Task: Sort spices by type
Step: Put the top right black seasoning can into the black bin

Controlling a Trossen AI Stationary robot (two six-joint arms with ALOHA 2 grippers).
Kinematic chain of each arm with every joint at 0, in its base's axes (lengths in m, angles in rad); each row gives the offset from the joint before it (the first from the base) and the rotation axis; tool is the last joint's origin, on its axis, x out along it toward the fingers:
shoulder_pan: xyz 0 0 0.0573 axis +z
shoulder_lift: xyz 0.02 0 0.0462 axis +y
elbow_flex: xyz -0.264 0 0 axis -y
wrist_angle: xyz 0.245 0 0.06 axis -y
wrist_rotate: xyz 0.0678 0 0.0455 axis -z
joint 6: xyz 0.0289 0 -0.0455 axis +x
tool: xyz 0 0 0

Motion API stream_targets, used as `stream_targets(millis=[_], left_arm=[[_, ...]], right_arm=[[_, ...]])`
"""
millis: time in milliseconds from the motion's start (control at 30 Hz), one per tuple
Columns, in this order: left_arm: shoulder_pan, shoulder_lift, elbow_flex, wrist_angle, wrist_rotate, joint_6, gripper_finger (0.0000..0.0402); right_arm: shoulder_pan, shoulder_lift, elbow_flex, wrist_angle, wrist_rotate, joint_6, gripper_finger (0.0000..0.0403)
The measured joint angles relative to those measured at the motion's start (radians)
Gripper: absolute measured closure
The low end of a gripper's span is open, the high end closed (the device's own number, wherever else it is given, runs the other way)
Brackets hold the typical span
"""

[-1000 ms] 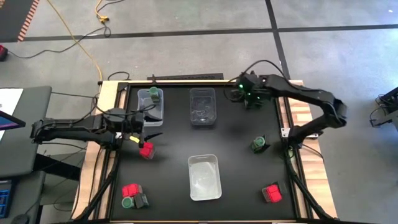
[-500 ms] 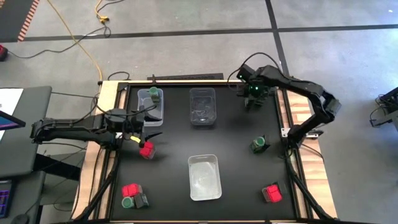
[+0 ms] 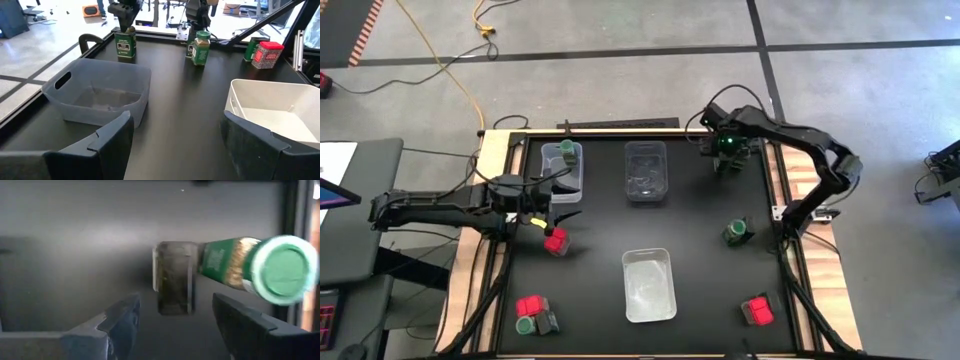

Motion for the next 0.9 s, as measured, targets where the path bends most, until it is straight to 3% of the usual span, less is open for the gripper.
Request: stream_targets(millis=[333,900], left_arm=[[0.0,0.0,0.001,0.0,0.0,0.0,0.0119],[0.0,0.0,0.001,-0.001,0.001,0.005,0.0119]], right_arm=[[0.001,0.086,0.0,0.02,0.0,0.0,0.0127],[-0.052,0.102,0.0,0.045,0.028,-0.007,0.0131]])
